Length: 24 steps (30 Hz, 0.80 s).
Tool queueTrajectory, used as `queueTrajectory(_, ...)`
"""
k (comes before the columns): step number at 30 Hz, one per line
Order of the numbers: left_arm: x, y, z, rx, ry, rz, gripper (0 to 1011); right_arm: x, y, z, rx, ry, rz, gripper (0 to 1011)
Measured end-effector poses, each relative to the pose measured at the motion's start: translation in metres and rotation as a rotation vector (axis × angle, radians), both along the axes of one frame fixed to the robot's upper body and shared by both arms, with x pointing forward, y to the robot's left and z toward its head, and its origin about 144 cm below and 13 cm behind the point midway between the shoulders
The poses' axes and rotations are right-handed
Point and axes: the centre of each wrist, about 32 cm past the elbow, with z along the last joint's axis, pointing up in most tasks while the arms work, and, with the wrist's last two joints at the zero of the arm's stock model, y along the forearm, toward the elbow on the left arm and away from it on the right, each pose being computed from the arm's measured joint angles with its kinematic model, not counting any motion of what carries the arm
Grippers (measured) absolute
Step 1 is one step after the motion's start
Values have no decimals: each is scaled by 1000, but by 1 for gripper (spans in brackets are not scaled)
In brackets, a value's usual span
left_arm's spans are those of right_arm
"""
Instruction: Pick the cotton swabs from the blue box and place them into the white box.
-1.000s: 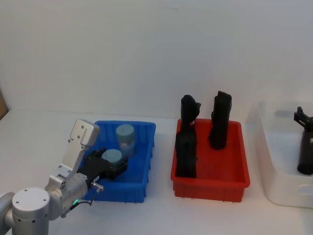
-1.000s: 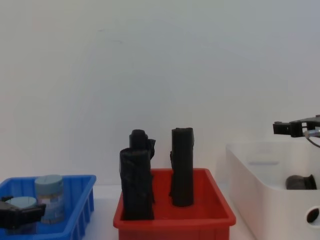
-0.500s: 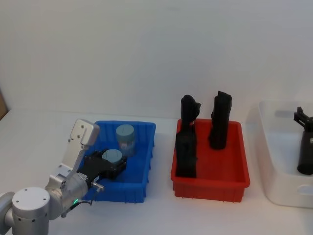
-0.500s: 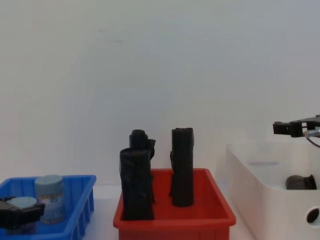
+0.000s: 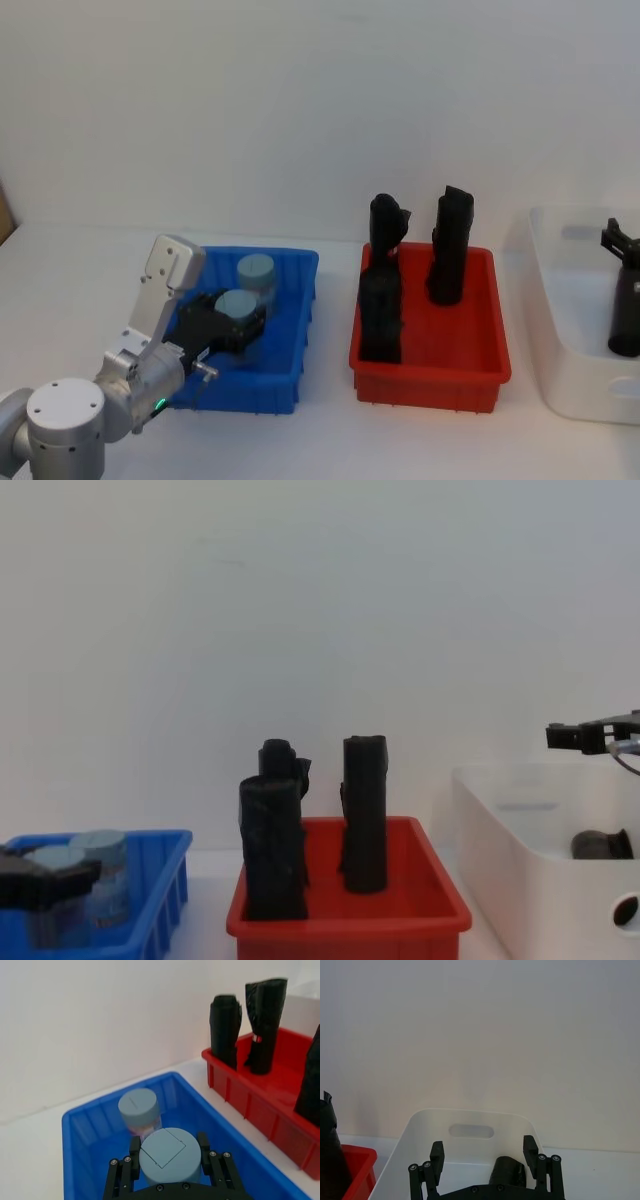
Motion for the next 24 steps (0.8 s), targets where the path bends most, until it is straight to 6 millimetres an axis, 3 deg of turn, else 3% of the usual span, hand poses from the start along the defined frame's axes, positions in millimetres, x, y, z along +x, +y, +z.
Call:
queueTrajectory(11, 5, -8, 15, -16, -134, -64, 674, 0, 1, 0, -3, -14, 17, 1002)
queueTrajectory(24, 19, -26, 43, -41, -339, -205, 674, -5, 9, 2, -17, -124, 153, 1002)
